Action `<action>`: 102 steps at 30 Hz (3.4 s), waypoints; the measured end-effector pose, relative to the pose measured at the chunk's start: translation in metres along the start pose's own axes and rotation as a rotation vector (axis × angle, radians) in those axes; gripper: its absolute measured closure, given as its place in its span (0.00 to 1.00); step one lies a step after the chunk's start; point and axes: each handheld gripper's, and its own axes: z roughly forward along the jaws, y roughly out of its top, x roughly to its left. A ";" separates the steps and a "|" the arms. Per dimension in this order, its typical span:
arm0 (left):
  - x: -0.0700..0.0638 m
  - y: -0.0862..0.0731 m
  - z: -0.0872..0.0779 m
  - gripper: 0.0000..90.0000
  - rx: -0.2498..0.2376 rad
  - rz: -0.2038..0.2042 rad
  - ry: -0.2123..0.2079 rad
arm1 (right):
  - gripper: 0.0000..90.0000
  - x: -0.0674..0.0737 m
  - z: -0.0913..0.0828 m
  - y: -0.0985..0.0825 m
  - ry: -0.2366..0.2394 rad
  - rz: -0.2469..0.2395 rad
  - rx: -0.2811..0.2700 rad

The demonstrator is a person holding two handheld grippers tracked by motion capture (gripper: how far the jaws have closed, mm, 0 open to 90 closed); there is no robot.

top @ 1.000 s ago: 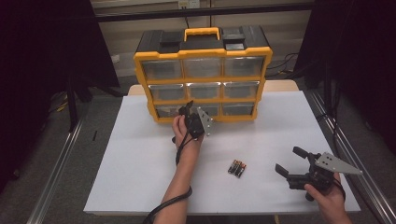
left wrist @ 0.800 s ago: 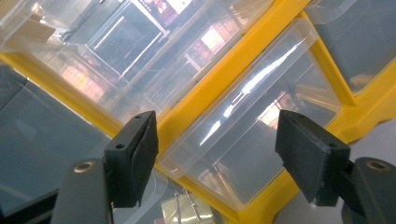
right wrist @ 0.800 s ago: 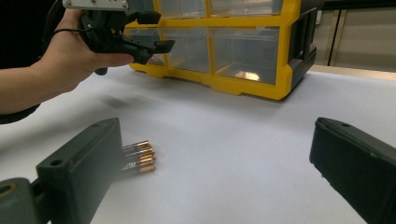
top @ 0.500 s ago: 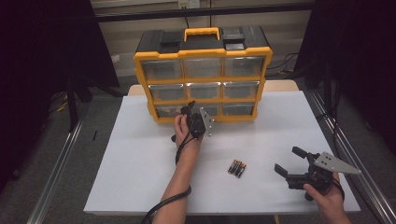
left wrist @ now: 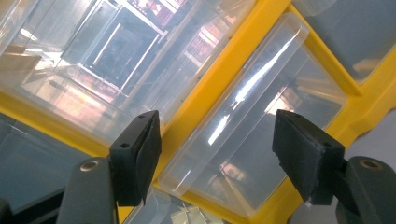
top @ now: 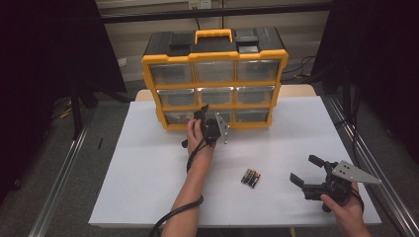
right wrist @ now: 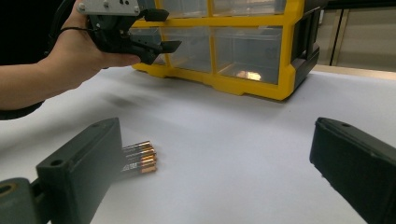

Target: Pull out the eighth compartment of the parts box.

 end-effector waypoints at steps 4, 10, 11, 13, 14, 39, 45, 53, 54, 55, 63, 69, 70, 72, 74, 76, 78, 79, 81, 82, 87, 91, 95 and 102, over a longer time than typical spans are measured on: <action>-0.001 0.002 0.001 0.37 0.009 0.038 0.030 | 0.02 0.000 0.000 0.000 -0.001 -0.002 0.002; -0.002 0.004 0.001 0.38 0.041 0.058 0.063 | 0.02 -0.001 0.000 0.000 0.000 -0.009 0.006; 0.000 0.003 0.002 0.39 0.044 0.045 0.067 | 0.02 -0.001 0.000 0.000 0.001 -0.009 0.004; 0.003 0.003 0.003 0.41 0.052 0.039 0.071 | 0.02 0.000 0.000 0.000 -0.003 -0.001 0.006; 0.005 0.002 0.003 0.42 0.052 0.033 0.079 | 0.02 0.001 0.000 0.000 0.002 0.001 0.008; 0.001 -0.001 -0.012 0.59 0.022 0.077 0.062 | 0.02 0.000 0.000 0.000 0.003 -0.016 0.006; -0.001 -0.002 -0.020 0.68 0.015 0.107 0.035 | 0.02 0.001 0.001 0.000 0.010 -0.018 0.009; -0.004 -0.003 -0.030 0.69 0.004 0.117 0.038 | 0.02 0.001 0.000 0.001 0.010 -0.022 0.008; -0.004 -0.003 -0.031 0.69 0.002 0.117 0.032 | 0.02 0.001 0.000 0.001 0.012 -0.021 0.007; -0.004 -0.003 -0.031 0.69 -0.001 0.115 0.036 | 0.02 0.001 0.000 0.001 0.011 -0.022 0.007; -0.006 -0.005 -0.040 0.69 -0.013 0.112 0.030 | 0.02 0.000 0.000 0.000 0.008 -0.025 0.007; -0.005 -0.005 -0.045 0.69 -0.018 0.128 0.024 | 0.02 0.001 0.000 0.001 0.008 -0.016 0.006; -0.005 -0.004 -0.046 0.70 -0.017 0.136 0.025 | 0.02 0.001 0.000 0.001 0.007 -0.016 0.007; -0.006 -0.005 -0.048 0.69 -0.005 0.128 0.027 | 0.02 0.001 0.000 0.000 0.008 -0.018 0.006; -0.006 -0.005 -0.049 0.69 -0.018 0.129 0.030 | 0.02 0.001 0.001 0.000 0.005 -0.017 0.004; -0.007 -0.006 -0.051 0.70 -0.014 0.117 0.025 | 0.02 0.001 0.001 0.000 0.007 -0.023 0.006; -0.008 -0.005 -0.052 0.69 -0.014 0.119 0.024 | 0.02 0.002 0.001 0.000 0.005 -0.020 0.006; -0.007 -0.005 -0.053 0.69 -0.021 0.126 0.030 | 0.02 0.002 0.001 0.000 0.004 -0.014 0.004; -0.009 -0.005 -0.054 0.69 -0.022 0.109 0.020 | 0.02 0.002 0.001 0.000 0.001 -0.013 0.003; -0.008 -0.005 -0.054 0.69 -0.030 0.119 0.024 | 0.02 0.002 0.001 0.000 0.000 -0.012 0.003; -0.009 -0.007 -0.058 0.69 -0.024 0.116 0.023 | 0.02 0.002 0.001 0.000 0.008 -0.024 0.008; -0.009 -0.007 -0.059 0.69 -0.037 0.117 0.028 | 0.02 0.002 0.001 0.000 0.003 -0.012 0.004; -0.009 -0.007 -0.060 0.69 -0.041 0.113 0.023 | 0.02 0.003 0.001 0.000 0.006 -0.017 0.006; -0.011 -0.008 -0.062 0.69 -0.030 0.108 0.027 | 0.02 0.002 0.001 0.000 0.006 -0.022 0.008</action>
